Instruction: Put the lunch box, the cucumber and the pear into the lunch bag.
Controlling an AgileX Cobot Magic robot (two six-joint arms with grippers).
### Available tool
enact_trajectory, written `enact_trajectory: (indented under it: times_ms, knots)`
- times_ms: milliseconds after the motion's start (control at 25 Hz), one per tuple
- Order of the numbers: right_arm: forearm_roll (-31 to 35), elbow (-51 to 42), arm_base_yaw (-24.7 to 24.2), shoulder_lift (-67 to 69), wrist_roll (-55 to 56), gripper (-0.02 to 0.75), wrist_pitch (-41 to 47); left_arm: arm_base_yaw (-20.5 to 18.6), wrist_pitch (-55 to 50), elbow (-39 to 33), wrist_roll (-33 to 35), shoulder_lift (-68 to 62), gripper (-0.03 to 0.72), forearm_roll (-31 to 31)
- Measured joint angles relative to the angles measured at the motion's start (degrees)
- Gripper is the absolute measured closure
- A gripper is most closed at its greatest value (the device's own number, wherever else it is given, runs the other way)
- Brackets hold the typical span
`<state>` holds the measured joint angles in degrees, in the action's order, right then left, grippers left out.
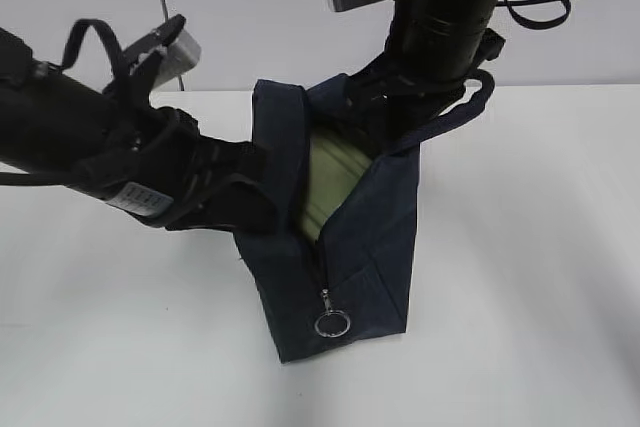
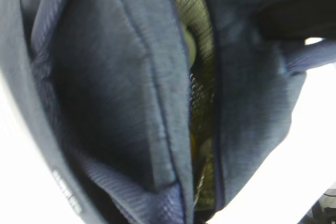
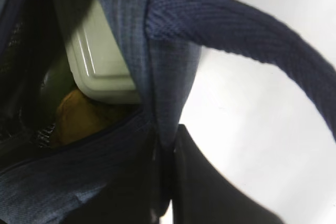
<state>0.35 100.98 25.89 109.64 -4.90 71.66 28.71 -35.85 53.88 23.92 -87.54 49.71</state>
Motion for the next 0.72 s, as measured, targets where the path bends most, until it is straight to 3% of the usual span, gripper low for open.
enact_trajectory:
  times_ms: [280,400,520,560,720]
  knots:
    - [-0.84,0.0,0.0,0.0,2.53,0.728,0.0,0.14,1.31,0.06,0.0,-1.48,0.687,0.21]
    - [-0.93,0.0,0.0,0.0,3.85,0.676,0.0,0.14,1.5,0.06,0.0,-1.48,0.669,0.08]
    - [-0.7,0.0,0.0,-0.29,4.07,0.525,-0.2,0.14,2.07,0.06,0.0,-1.42,0.591,-0.04]
    - [-0.35,0.09,0.0,-0.44,4.16,0.441,-0.24,0.14,2.22,0.06,0.0,-1.28,0.549,-0.16]
    - [-0.35,0.09,0.0,-0.44,4.9,0.297,-0.34,0.14,3.16,0.06,0.0,1.01,0.371,-0.86]
